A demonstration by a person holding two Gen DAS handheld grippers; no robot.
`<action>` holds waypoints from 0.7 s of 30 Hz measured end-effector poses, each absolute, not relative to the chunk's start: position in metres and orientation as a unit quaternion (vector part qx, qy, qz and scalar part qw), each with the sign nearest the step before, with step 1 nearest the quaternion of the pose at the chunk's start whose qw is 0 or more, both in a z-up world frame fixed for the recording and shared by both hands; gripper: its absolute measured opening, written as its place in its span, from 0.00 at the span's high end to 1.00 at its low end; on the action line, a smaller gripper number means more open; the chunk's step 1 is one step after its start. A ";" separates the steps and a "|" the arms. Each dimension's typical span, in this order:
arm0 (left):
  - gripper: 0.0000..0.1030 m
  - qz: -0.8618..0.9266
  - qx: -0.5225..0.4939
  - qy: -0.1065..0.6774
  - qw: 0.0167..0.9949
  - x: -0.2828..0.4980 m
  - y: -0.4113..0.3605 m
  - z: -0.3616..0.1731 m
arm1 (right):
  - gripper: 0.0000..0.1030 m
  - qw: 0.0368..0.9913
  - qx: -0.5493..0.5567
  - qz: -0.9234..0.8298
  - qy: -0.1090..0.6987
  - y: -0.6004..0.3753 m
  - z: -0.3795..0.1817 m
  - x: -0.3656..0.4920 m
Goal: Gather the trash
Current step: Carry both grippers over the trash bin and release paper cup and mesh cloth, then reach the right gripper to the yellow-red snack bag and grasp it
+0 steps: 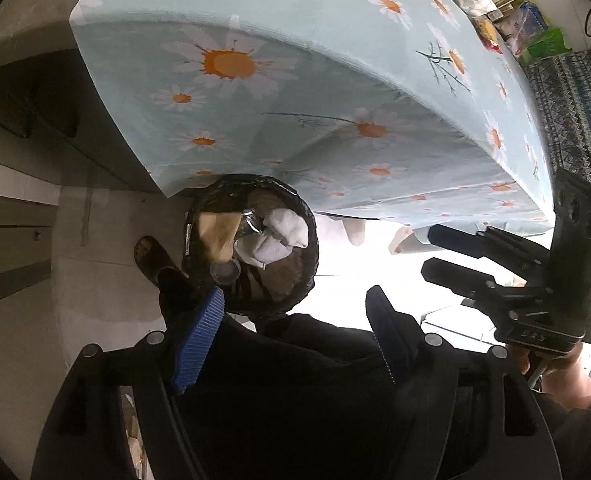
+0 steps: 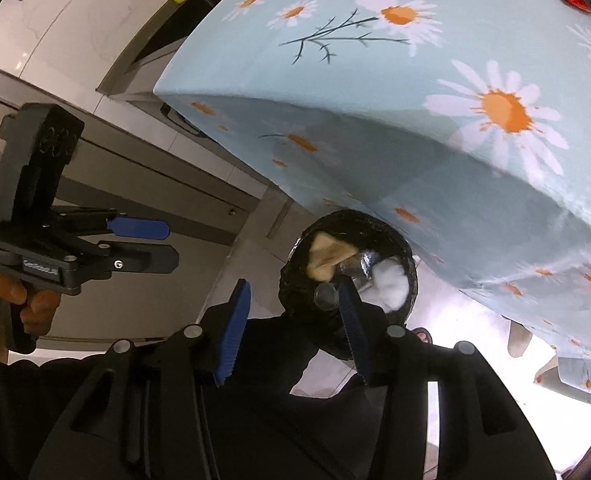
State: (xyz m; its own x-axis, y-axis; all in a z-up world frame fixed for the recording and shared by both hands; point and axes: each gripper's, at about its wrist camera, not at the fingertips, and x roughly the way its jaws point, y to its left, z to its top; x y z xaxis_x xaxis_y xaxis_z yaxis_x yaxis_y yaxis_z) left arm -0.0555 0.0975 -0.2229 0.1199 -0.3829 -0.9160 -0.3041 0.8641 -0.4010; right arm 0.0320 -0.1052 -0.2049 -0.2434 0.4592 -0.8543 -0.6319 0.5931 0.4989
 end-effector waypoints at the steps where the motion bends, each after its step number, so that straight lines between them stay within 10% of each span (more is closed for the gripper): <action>1: 0.31 -0.029 -0.259 0.664 0.701 -0.055 0.097 -0.223 | 0.55 0.613 -0.066 0.445 0.649 -0.106 -0.203 0.033; 21: 0.31 -0.039 -0.224 0.632 0.741 -0.029 0.086 -0.179 | 0.49 0.677 -0.007 0.436 0.593 -0.137 -0.147 0.063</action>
